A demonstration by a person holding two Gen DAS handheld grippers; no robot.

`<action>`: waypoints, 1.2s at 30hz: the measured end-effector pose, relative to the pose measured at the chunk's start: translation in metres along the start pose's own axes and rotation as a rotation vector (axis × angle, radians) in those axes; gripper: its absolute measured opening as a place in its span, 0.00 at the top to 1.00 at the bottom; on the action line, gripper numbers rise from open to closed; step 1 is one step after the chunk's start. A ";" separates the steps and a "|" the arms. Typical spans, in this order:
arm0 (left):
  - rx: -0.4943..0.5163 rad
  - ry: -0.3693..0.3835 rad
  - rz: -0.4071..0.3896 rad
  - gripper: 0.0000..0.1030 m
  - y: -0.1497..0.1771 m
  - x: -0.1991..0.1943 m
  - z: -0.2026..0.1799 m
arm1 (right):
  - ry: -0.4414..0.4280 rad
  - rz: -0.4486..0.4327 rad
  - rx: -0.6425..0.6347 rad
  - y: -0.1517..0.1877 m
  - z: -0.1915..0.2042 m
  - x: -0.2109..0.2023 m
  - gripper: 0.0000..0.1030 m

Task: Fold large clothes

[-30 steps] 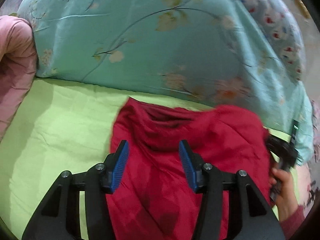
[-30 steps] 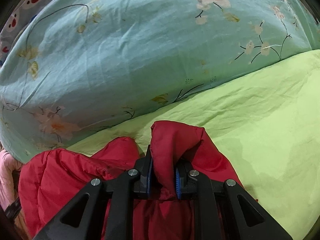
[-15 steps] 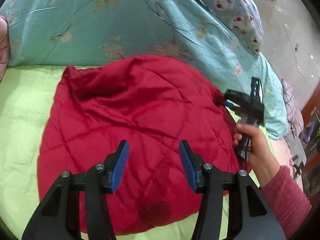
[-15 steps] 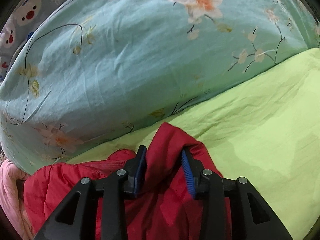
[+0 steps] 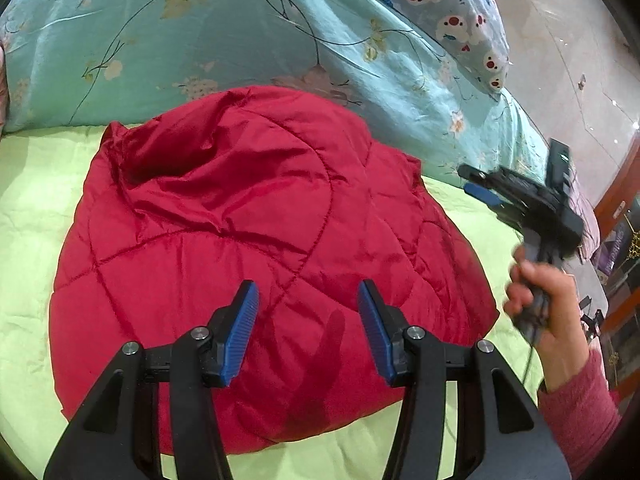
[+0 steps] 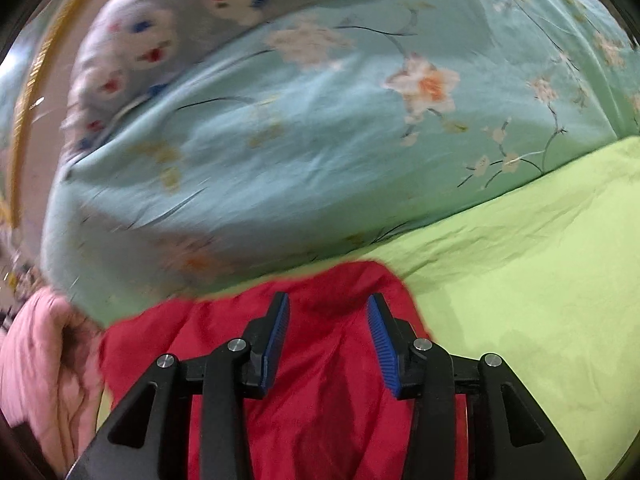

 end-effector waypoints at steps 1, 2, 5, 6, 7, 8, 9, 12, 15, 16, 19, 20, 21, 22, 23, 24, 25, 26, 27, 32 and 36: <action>0.003 0.001 0.000 0.51 0.000 0.000 -0.001 | -0.019 0.004 -0.021 0.008 0.009 -0.006 0.58; 0.002 0.003 0.002 0.51 0.001 0.000 -0.002 | -0.033 0.014 -0.048 0.019 0.016 -0.014 0.56; 0.007 0.015 0.002 0.51 0.004 0.000 -0.003 | -0.077 0.035 -0.119 0.043 0.037 -0.024 0.55; 0.015 0.010 0.006 0.51 0.005 0.002 -0.005 | -0.087 0.052 -0.158 0.054 0.045 -0.025 0.55; 0.022 0.006 0.008 0.51 0.006 0.004 -0.006 | -0.093 0.068 -0.191 0.063 0.051 -0.025 0.55; 0.033 -0.005 0.010 0.51 0.007 0.006 -0.006 | -0.105 0.084 -0.231 0.073 0.058 -0.024 0.55; 0.039 -0.020 0.011 0.51 0.007 0.009 -0.005 | -0.115 0.097 -0.261 0.078 0.065 -0.023 0.55; 0.050 -0.063 0.025 0.51 0.009 0.021 0.003 | -0.091 0.124 -0.345 0.091 0.075 -0.012 0.56; 0.048 -0.083 0.051 0.51 0.009 0.036 0.015 | -0.065 0.126 -0.354 0.090 0.074 -0.005 0.55; 0.044 -0.094 0.057 0.51 0.008 0.042 0.018 | -0.054 0.141 -0.365 0.091 0.074 0.000 0.55; 0.049 -0.137 0.075 0.51 0.001 0.065 0.024 | -0.042 0.190 -0.411 0.095 0.076 0.020 0.55; 0.048 -0.152 0.080 0.51 -0.003 0.072 0.025 | -0.020 0.208 -0.429 0.097 0.076 0.030 0.56; 0.047 -0.160 0.085 0.51 -0.006 0.078 0.026 | 0.002 0.214 -0.439 0.098 0.075 0.035 0.56; 0.042 -0.176 0.092 0.49 -0.012 0.086 0.029 | 0.023 0.223 -0.453 0.098 0.075 0.047 0.56; 0.036 -0.190 0.103 0.48 -0.018 0.094 0.031 | 0.036 0.229 -0.461 0.097 0.074 0.055 0.56; 0.034 -0.196 0.114 0.48 -0.021 0.098 0.032 | 0.051 0.232 -0.456 0.093 0.072 0.065 0.56; 0.028 -0.207 0.131 0.48 -0.027 0.107 0.035 | 0.061 0.243 -0.444 0.091 0.069 0.072 0.56; 0.028 -0.221 0.133 0.48 -0.031 0.113 0.039 | 0.070 0.261 -0.414 0.086 0.064 0.082 0.56; 0.025 -0.229 0.137 0.48 -0.034 0.117 0.041 | 0.072 0.271 -0.370 0.080 0.058 0.091 0.56; -0.060 -0.218 0.169 0.48 -0.049 0.140 0.066 | 0.121 0.296 -0.277 0.062 0.035 0.118 0.56; -0.098 -0.193 0.174 0.52 -0.056 0.139 0.078 | 0.109 0.306 -0.205 0.056 0.023 0.126 0.58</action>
Point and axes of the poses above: each gripper's, at about its wrist camera, not at the fingertips, and x roughly the way its jaws point, z to its left, y to its underside, the point moved 5 cm from there along x, roughly the way its jaws point, and after that the axes turned 1 degree about x, right-handed, at the moved point
